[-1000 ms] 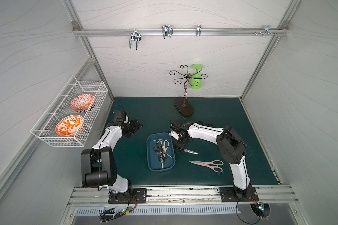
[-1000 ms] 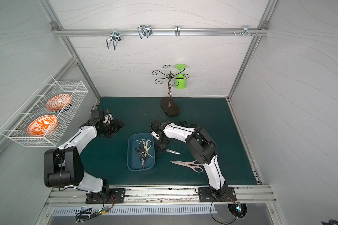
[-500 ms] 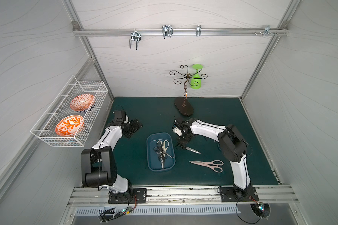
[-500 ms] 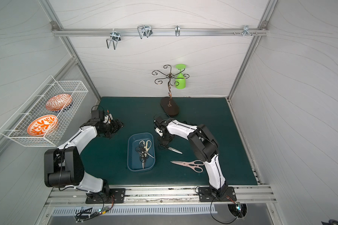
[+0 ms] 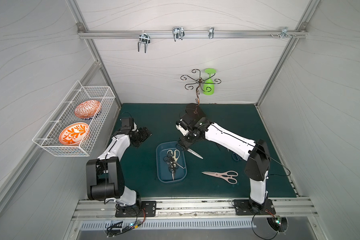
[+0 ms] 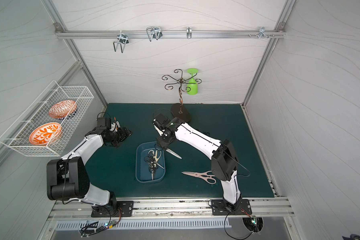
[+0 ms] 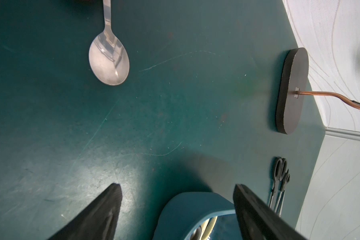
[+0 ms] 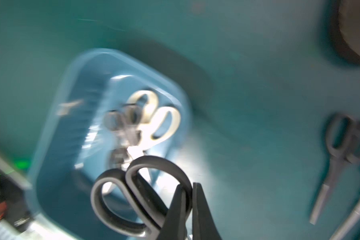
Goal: Put the scissors into the storage box
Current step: Place the scissors in the storage box.
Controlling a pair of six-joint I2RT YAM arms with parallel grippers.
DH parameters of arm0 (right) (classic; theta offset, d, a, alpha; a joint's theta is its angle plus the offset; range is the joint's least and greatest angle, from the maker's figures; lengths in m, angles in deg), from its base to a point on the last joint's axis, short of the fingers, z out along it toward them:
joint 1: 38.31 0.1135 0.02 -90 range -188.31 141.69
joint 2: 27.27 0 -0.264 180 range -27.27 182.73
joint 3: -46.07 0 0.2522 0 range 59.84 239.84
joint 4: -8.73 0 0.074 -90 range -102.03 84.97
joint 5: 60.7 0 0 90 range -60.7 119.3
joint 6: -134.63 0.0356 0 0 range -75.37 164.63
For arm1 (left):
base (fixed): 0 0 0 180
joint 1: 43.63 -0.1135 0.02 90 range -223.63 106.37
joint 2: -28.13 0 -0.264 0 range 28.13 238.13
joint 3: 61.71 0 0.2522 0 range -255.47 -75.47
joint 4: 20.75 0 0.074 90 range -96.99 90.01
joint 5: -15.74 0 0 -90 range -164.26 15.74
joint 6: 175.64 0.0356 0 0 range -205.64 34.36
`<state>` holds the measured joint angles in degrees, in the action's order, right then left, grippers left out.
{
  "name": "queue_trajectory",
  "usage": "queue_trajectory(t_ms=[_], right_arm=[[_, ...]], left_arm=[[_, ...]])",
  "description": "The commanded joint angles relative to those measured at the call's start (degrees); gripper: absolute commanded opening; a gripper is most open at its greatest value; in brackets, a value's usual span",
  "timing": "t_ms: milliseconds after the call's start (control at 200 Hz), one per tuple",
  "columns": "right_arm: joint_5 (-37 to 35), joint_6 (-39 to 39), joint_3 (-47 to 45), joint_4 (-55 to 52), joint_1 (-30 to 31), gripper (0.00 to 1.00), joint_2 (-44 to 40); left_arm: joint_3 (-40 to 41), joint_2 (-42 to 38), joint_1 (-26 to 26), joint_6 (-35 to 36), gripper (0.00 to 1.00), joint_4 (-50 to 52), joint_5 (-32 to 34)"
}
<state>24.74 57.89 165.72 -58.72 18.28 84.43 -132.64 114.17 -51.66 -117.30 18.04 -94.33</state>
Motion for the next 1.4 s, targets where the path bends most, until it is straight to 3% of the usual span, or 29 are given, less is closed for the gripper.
queue_trajectory(t_ms=[0,215,740,1090,1155,1395], right_arm=[[3.1,5.3,4.3,-2.7,3.4,0.0,1.5],[6.7,13.6,7.1,2.3,5.5,0.0,5.2],[3.6,26.5,0.1,12.2,5.5,0.0,12.6],[1.0,28.2,0.8,11.5,5.8,0.0,16.3],[1.4,28.2,1.1,11.4,5.8,0.11,16.7],[1.2,27.2,1.6,12.4,5.8,0.3,14.4]], left_arm=[[-1.2,-1.7,-0.4,0.5,0.89,0.0,1.4],[-0.9,-2.4,-2.6,-0.4,0.89,0.1,1.9],[-0.7,-3.7,-3.6,-0.6,0.89,0.3,3.4],[-0.7,-2.9,-3.6,-0.8,0.89,0.0,2.7],[-0.7,-2.8,-3.6,-0.9,0.89,-0.1,2.6],[-0.7,-2.3,-3.6,-1.0,0.89,-0.4,2.0]])
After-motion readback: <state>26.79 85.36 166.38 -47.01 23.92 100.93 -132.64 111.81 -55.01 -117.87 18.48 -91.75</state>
